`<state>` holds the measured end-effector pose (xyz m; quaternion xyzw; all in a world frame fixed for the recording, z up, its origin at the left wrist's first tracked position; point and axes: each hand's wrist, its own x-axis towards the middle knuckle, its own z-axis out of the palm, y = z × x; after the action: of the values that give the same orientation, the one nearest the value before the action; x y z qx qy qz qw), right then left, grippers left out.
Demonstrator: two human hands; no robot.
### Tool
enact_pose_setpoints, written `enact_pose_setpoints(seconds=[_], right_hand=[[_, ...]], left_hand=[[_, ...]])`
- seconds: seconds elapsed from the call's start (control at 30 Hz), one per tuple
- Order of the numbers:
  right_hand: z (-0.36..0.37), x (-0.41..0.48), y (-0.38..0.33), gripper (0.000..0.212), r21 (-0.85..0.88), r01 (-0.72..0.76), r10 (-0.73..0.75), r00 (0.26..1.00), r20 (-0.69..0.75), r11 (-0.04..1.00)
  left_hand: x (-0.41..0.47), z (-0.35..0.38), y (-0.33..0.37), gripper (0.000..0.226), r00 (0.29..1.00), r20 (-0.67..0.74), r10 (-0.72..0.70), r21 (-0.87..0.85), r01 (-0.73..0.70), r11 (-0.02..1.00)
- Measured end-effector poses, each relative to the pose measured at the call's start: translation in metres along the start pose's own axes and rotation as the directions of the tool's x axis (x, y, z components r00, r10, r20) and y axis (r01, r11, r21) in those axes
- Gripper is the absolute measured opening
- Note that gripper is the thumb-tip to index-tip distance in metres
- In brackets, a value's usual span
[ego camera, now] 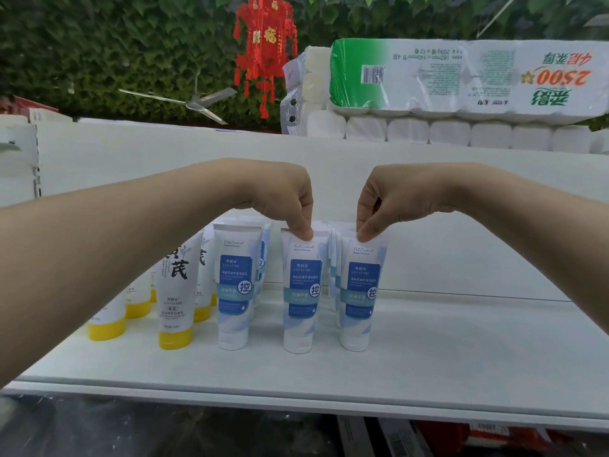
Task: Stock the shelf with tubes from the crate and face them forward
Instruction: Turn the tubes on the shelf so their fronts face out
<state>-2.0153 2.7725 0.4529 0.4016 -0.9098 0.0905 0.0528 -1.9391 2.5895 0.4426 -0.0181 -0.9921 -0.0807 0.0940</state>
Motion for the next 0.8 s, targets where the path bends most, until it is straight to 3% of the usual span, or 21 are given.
enact_pose_setpoints(seconds=[0.8], right_hand=[[-0.0042,-0.0008,-0.0009,0.010,0.010,-0.014,0.013,0.998,0.063,1.000]], left_hand=[[0.0048,-0.0010,-0.0001,0.015,1.000,0.018,0.007,0.003,-0.007,1.000]])
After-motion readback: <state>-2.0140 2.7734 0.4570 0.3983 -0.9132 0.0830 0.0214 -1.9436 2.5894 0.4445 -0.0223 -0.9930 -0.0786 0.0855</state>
